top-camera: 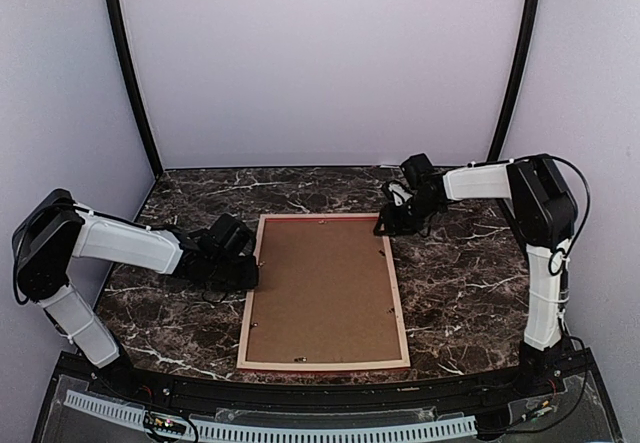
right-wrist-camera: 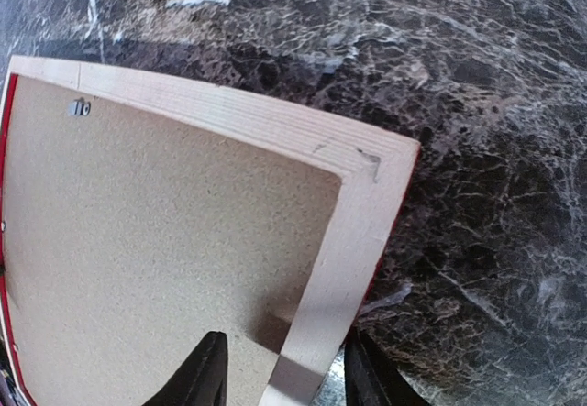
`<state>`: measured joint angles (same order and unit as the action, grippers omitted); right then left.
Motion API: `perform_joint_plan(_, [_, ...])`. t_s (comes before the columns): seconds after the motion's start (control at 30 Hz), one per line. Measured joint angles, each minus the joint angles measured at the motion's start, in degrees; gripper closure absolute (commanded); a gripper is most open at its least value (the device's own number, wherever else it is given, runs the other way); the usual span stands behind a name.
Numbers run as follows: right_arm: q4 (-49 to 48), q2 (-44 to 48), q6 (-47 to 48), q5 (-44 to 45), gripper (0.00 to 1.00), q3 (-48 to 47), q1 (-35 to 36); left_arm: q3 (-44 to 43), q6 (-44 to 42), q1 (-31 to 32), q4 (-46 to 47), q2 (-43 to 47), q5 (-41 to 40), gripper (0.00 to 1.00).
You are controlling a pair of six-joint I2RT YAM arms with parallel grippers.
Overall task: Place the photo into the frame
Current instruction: Press the fastener onto the backboard.
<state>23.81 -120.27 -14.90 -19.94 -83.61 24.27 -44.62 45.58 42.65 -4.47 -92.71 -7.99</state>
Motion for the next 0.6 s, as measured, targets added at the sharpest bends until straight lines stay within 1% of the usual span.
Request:
perform_joint_plan(0.1, [-0.24, 0.04, 0.37, 0.24, 0.47, -0.33, 0.07, -0.13, 0.15, 0.0, -0.13, -0.07, -0.02, 1.0])
perform_joint_plan(0.17, [-0.09, 0.2, 0.59, 0.52, 0.45, -0.33, 0.09, -0.26, 0.17, 0.0, -0.37, -0.13, -0.04, 1.0])
perform_joint_plan(0.33, [0.39, 2.36, 1.11, 1.99, 0.43, -0.15, 0.11, -0.24, 0.63, 0.0, -0.37, -0.11, -0.24, 1.0])
perform_joint_plan(0.6, [3.06, 6.71, 1.77, 4.98, 0.43, 3.02, 1.36, -0.22, 1.6, 0.0, -0.39, -0.07, -1.07, 1.0])
